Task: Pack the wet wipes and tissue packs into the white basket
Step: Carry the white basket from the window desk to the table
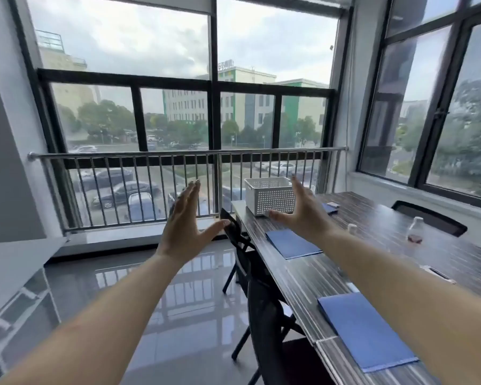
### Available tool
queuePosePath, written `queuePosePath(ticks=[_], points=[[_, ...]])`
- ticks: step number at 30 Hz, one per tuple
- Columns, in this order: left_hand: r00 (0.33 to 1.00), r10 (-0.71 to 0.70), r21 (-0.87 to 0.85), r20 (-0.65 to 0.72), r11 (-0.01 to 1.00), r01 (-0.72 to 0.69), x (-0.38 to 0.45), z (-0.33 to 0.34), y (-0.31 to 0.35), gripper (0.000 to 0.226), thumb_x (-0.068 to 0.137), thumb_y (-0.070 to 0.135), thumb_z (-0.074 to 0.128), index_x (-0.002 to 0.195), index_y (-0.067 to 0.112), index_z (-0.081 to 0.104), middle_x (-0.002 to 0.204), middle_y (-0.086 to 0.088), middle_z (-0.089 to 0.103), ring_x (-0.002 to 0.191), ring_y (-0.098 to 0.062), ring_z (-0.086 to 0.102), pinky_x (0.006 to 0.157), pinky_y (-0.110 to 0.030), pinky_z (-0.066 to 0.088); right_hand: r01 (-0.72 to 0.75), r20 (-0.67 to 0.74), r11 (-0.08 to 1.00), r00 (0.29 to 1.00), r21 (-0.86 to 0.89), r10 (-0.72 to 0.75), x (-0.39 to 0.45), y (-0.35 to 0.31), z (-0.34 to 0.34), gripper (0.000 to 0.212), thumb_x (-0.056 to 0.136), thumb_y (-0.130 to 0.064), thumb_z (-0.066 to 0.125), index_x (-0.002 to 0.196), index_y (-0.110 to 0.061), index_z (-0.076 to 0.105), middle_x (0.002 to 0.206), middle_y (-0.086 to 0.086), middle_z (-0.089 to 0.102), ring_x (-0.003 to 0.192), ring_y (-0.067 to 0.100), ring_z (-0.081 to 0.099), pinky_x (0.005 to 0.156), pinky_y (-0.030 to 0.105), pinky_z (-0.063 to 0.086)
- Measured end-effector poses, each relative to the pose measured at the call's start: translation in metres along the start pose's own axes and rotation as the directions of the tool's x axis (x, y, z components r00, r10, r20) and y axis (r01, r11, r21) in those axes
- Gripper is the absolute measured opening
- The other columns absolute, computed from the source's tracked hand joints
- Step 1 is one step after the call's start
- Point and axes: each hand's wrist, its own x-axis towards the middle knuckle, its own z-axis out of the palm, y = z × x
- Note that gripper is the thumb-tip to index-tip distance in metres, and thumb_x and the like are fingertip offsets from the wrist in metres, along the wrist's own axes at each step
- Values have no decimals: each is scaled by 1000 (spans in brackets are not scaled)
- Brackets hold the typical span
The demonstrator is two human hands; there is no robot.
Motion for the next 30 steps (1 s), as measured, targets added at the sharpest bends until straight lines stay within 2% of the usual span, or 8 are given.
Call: queuePosePath(ticks=[4, 7, 12, 16, 21, 24, 27, 30], points=[[987, -152, -100, -43, 984, 147, 6, 0, -43, 92, 82, 47, 66, 154, 14, 19, 160, -5, 21, 147, -21, 18, 119, -36, 18, -3, 64, 999, 998, 36, 1, 35, -7, 58, 97, 79, -48, 68, 152, -11, 16, 155, 9, 30, 142, 23, 27, 113, 32, 24], [977, -210, -106, -46, 973, 204, 19, -2, -90, 91, 82, 44, 68, 153, 14, 19, 159, -4, 22, 146, -20, 20, 114, -28, 16, -17, 96, 996, 995, 88, 9, 73, -20, 112, 93, 78, -46, 69, 150, -10, 21, 154, 9, 32, 141, 24, 30, 112, 33, 25], [933, -348, -183, 97, 915, 360, 52, -5, -188, 82, 83, 43, 67, 150, 16, 27, 154, -5, 34, 141, -19, 31, 113, -31, 27, -28, 98, 980, 995, 198, 9, 144, -42, 200, 86, 77, -47, 70, 144, -9, 34, 145, 12, 46, 133, 25, 43, 110, 40, 36], [867, -459, -275, 196, 823, 497, 76, -3, -259, 83, 82, 46, 67, 149, 15, 29, 152, -5, 38, 140, -17, 35, 112, -36, 33, -63, 165, 970, 986, 237, 24, 189, -53, 263, 83, 79, -44, 69, 145, -8, 33, 147, 12, 43, 136, 25, 39, 112, 40, 34], [831, -495, -330, 254, 764, 555, 106, 9, -331, 82, 83, 41, 68, 150, 16, 28, 153, -4, 35, 141, -15, 33, 110, -30, 31, -161, 250, 950, 964, 266, 93, 237, -57, 329, 85, 77, -49, 69, 145, -13, 32, 148, 9, 41, 137, 24, 37, 111, 39, 34], [827, -494, -315, 268, 766, 560, 128, 24, -362, 82, 83, 42, 69, 150, 16, 28, 153, -4, 35, 141, -15, 33, 113, -35, 33, -172, 237, 945, 966, 277, 106, 266, -52, 354, 80, 79, -45, 69, 144, -14, 35, 145, 7, 45, 135, 20, 41, 106, 34, 35], [826, -493, -297, 273, 774, 560, 156, 41, -394, 83, 82, 41, 70, 150, 18, 29, 152, -2, 36, 139, -13, 34, 111, -33, 33, -200, 236, 934, 963, 297, 131, 303, -43, 377, 76, 78, -46, 70, 142, -19, 38, 139, 4, 51, 130, 17, 45, 97, 30, 37], [823, -491, -281, 285, 778, 562, 199, 70, -435, 83, 81, 42, 71, 149, 18, 29, 152, -3, 37, 139, -14, 36, 110, -32, 34, -204, 260, 924, 958, 324, 120, 358, -23, 409, 77, 77, -48, 70, 141, -19, 39, 139, 5, 51, 130, 17, 46, 99, 31, 38]])
